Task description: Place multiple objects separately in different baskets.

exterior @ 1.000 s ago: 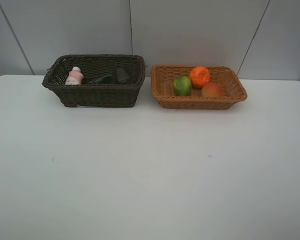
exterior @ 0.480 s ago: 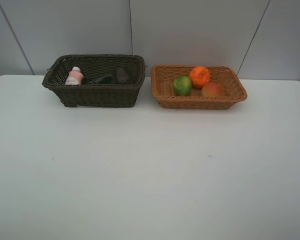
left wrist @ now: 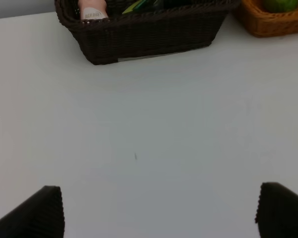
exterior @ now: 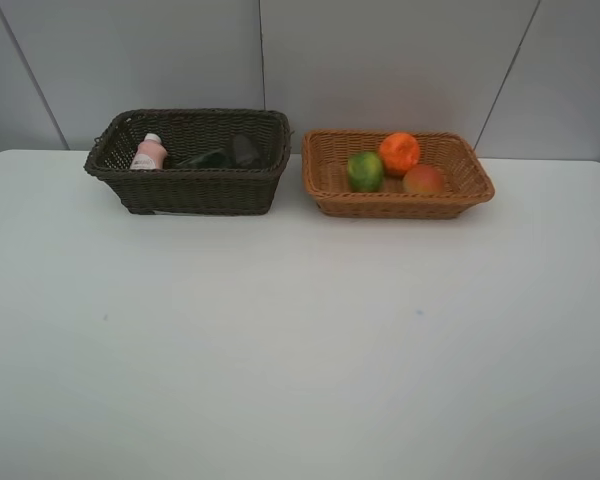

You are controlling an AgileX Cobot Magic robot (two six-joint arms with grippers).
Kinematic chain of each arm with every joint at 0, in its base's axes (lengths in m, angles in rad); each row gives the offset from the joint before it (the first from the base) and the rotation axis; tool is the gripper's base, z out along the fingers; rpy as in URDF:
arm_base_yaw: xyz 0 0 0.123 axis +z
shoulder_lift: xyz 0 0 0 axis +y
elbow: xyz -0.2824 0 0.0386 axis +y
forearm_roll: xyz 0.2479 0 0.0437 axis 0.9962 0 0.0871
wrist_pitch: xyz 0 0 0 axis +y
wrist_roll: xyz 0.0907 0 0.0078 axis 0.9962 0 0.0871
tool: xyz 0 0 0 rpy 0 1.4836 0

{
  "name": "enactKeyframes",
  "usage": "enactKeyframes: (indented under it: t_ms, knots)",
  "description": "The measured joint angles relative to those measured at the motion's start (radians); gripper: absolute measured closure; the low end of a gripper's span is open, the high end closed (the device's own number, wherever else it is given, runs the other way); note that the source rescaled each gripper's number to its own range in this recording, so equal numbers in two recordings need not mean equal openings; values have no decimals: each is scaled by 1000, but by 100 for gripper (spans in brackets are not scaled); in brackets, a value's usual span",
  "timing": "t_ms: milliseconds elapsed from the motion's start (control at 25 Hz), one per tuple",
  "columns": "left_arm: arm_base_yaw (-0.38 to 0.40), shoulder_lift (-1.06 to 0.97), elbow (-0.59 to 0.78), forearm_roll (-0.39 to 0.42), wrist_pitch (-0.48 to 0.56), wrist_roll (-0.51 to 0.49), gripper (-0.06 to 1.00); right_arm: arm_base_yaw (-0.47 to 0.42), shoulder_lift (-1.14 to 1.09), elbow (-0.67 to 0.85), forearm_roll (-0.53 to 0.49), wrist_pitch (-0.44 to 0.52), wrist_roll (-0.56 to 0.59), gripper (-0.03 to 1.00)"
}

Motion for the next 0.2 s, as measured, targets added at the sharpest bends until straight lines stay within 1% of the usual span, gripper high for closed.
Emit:
enactKeyframes:
  t_ms: [120,200]
  knots:
    - [1,0,0,1,0,0,-5,0,0,0,0,0,0,-1]
    - [22,0,0,2,0,0,-5,0,0,0,0,0,0,-1]
